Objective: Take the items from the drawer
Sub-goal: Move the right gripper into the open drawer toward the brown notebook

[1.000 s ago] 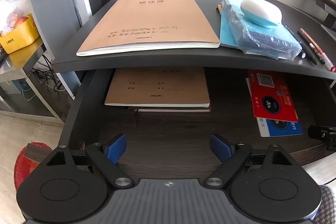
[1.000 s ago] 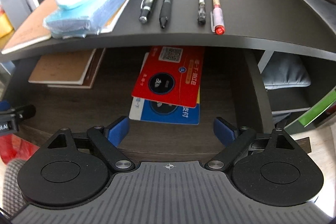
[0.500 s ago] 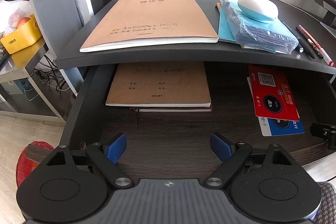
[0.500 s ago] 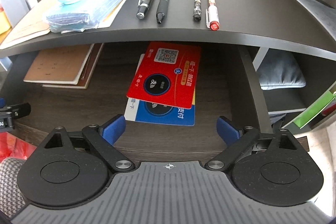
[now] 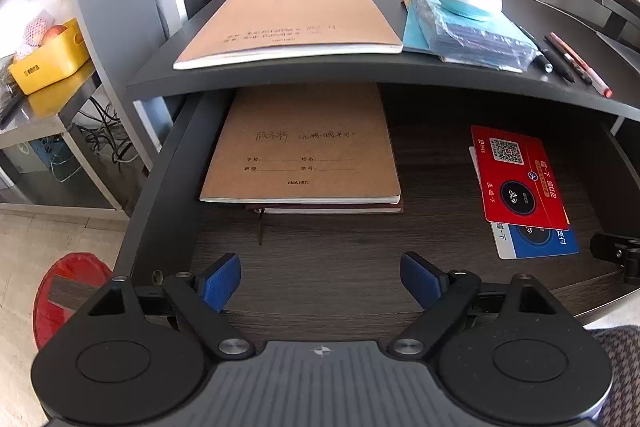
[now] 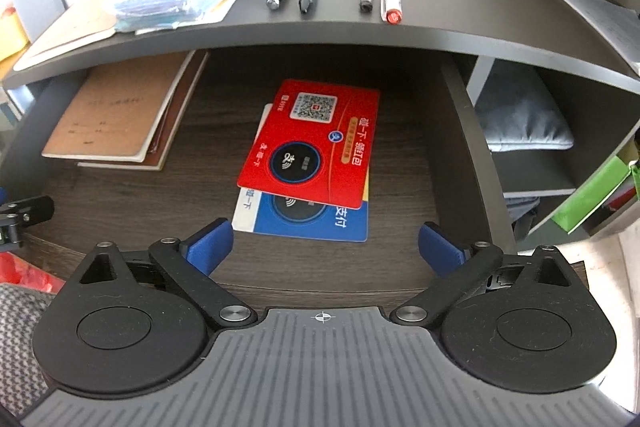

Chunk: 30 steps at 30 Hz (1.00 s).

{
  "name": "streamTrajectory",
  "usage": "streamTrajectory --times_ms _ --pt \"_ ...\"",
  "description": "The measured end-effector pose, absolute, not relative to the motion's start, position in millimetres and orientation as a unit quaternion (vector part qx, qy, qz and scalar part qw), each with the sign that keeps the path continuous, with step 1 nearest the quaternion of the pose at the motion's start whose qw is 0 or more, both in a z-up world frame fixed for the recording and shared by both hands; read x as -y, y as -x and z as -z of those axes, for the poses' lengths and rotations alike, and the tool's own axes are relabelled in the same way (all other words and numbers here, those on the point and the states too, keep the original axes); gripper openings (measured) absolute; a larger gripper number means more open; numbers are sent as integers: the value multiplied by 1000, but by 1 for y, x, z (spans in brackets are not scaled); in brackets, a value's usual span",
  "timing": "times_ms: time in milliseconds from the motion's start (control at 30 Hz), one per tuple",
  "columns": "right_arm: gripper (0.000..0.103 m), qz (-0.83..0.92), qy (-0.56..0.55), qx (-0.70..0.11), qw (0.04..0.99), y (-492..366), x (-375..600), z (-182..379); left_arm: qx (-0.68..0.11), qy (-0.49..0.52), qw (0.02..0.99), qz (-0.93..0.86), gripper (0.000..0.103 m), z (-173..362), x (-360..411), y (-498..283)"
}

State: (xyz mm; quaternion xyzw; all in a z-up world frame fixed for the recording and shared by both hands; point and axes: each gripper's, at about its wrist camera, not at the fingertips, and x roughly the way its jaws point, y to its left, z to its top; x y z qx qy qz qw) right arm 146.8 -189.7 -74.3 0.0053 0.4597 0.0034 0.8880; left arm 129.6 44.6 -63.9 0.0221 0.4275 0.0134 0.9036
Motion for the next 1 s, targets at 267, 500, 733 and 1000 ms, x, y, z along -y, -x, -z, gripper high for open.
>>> streamTrajectory --times_ms 267,500,733,1000 --pt "102 -7 -6 -473 881 -133 190 76 -431 -20 902 -9 87 66 -46 -109" --pt "101 -20 -11 -484 875 -128 192 78 -434 -20 900 -6 87 66 -45 -96" --pt "100 -22 -13 -488 872 -127 192 78 -433 -23 901 -9 87 67 -44 -96" --pt "99 -21 -11 -488 872 -132 190 76 -440 -11 898 5 86 66 -50 -103"
